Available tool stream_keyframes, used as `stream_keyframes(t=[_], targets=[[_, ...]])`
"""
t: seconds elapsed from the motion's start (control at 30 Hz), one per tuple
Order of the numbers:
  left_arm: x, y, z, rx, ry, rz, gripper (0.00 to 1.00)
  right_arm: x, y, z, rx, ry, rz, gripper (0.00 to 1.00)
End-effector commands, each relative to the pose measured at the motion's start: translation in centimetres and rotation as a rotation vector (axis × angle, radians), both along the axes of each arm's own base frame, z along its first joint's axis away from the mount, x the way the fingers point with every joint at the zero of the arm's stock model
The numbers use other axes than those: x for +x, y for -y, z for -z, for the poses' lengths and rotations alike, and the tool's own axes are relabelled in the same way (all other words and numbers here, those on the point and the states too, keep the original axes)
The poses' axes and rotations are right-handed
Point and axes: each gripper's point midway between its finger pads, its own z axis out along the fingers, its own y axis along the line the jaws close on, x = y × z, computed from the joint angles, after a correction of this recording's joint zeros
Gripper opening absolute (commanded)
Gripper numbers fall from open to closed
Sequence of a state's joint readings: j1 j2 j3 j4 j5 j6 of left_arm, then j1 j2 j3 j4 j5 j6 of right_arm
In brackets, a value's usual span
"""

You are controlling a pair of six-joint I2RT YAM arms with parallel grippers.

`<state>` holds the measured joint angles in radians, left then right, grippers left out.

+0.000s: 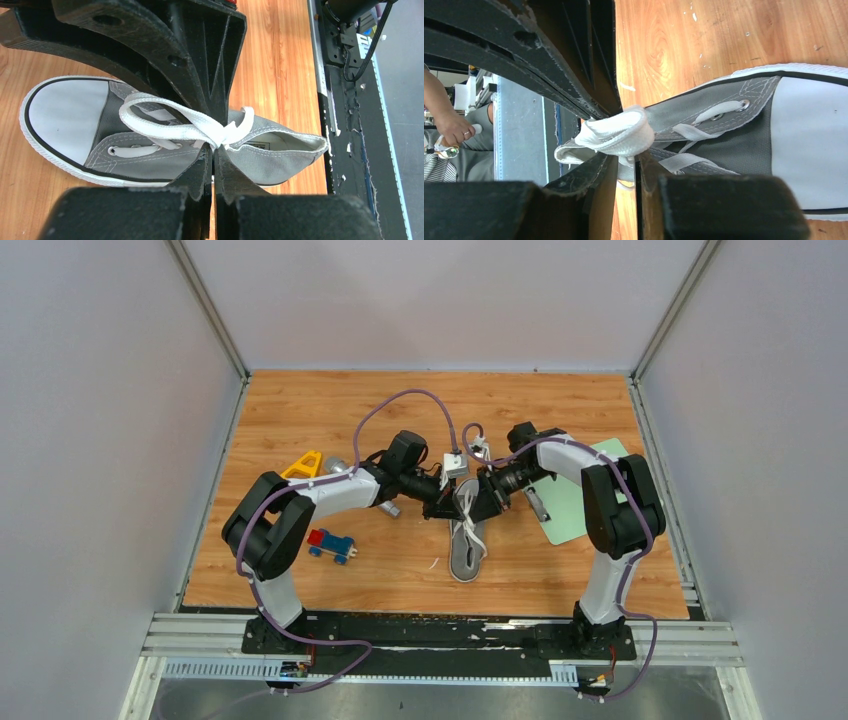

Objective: Tie the shoes
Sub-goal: Cross the shoelace with the shoelace.

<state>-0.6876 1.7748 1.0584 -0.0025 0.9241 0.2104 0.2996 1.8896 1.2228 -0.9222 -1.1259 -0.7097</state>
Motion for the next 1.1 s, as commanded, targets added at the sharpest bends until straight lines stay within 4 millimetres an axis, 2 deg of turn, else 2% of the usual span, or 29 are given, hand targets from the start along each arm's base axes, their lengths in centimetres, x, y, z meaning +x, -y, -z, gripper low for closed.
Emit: stream_keyframes(t=[0.0, 0.43, 0.77, 1.07], targets=[[0.1, 0.6, -1.7, -0.047, 0.039, 0.014, 0.0, 0.3, -0.6, -2.1, 0.079, 0.042, -0.025, 0.2], [0.1, 0.6, -1.7, -0.049, 0.037, 0.017, 0.0, 0.9, -1.0, -1.6, 0.083, 0.041, -0.021, 0.22], [0.2, 0.6, -1.7, -0.048, 0.039, 0.013, 0.0, -0.1, -1.3, -0.8, 0.068, 0.046, -0.048, 0.23], [0.2, 0.5, -1.7, -0.048, 0.04, 0.011, 0.0, 0.0, -1.4, -0.4, 0.059, 0.033, -0.046, 0.13]])
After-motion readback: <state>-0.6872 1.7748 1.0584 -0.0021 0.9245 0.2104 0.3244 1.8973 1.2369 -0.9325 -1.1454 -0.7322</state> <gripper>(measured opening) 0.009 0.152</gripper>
